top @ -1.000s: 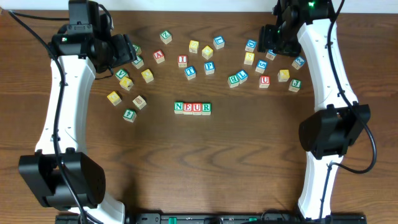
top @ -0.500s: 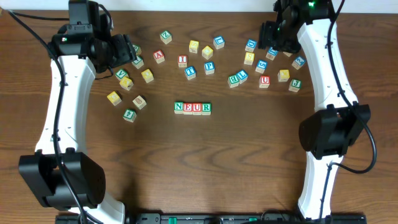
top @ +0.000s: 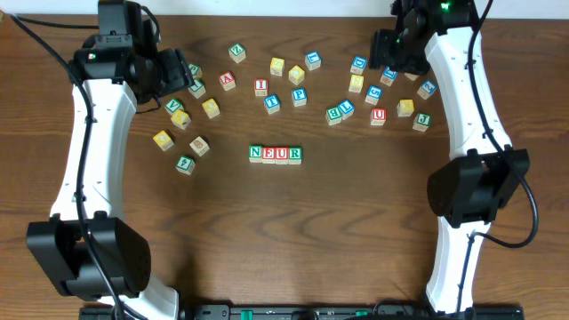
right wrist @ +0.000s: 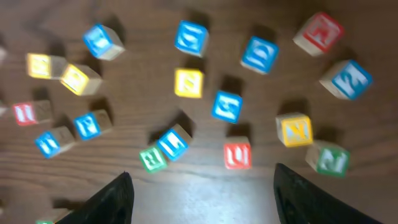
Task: Spell out NEURIPS
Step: 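Move the right gripper over the red I block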
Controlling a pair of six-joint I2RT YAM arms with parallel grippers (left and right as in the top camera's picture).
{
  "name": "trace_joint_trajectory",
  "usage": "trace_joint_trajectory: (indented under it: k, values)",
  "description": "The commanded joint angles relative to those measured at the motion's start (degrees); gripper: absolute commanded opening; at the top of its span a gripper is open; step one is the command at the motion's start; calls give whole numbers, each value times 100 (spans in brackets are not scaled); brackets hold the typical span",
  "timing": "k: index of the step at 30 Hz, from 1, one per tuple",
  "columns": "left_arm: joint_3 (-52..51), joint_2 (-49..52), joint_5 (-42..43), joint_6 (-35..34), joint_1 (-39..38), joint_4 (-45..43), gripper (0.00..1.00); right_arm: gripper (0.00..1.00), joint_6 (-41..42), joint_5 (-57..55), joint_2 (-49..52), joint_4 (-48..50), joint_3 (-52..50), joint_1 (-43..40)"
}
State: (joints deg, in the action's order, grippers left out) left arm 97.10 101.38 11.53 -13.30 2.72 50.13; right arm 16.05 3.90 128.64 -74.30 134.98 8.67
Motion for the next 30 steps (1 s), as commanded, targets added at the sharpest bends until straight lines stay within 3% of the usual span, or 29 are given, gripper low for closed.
trace_joint_trajectory:
  k: [1,8,15,30]
  values:
    - [63,22,-304,9,-7,-20,71,67,-50,424,33,308,66,323]
    - [63,22,-922,9,50,26,71,70,-42,455,289,1335,68,1200]
    - [63,22,-1574,9,393,275,72,68,129,-232,658,2017,68,2041]
    - [63,22,-1867,9,1261,990,72,65,170,-828,1488,2933,68,2706]
